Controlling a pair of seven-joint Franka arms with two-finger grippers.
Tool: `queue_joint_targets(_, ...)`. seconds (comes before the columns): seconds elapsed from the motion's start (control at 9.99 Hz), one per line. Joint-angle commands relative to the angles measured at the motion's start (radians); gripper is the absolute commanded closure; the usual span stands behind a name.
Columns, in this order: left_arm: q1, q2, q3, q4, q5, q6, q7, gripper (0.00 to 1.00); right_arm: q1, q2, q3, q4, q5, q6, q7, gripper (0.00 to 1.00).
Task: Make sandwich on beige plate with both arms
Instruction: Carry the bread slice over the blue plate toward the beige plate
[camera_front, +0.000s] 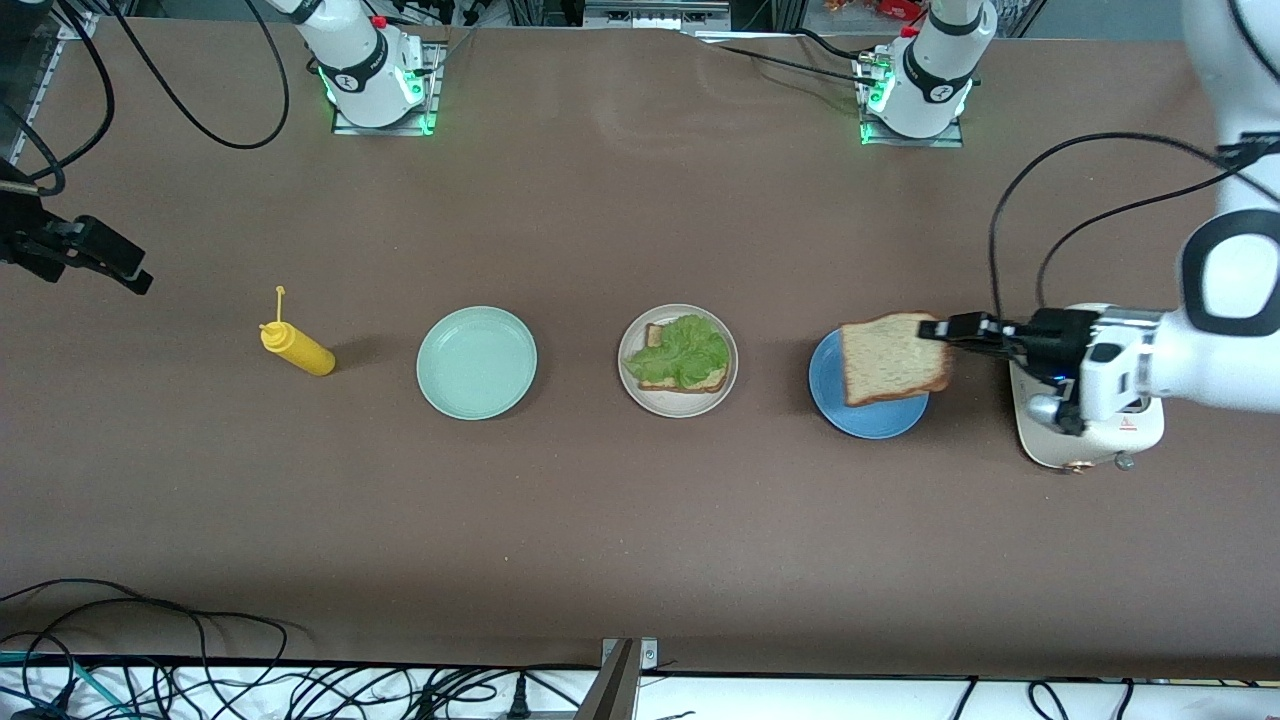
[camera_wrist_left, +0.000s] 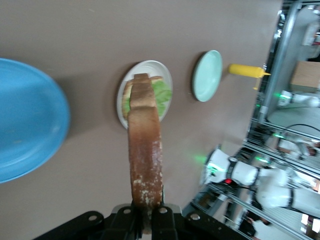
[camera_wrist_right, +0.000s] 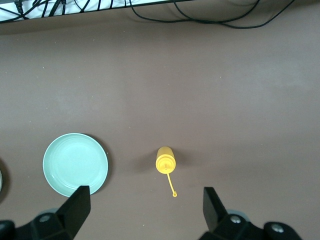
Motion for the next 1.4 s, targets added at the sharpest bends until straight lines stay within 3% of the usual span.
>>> queue_joint_targets(0.0, -0.070, 0.038, 0.009, 0.033, -0.119, 0.023, -0.009, 1.00, -0.001, -0.004, -0.004, 0.010, -0.016, -0.043, -0.005, 0.00)
queue_joint_targets(0.5, -0.177, 0.087, 0.009, 0.012, -0.199, 0.143, -0.043, 1.00, -0.005, -0.001, -0.021, 0.016, -0.014, -0.052, -0.023, 0.00)
queue_joint_targets(1.0, -0.265, 0.090, 0.003, -0.132, -0.268, 0.365, 0.031, 1.00, -0.007, -0.001, -0.024, 0.016, -0.014, -0.053, -0.054, 0.00)
queue_joint_targets(1.3, -0.303, 0.089, -0.011, -0.172, -0.299, 0.449, 0.037, 1.00, -0.008, 0.000, -0.037, 0.034, -0.007, -0.056, -0.088, 0.00)
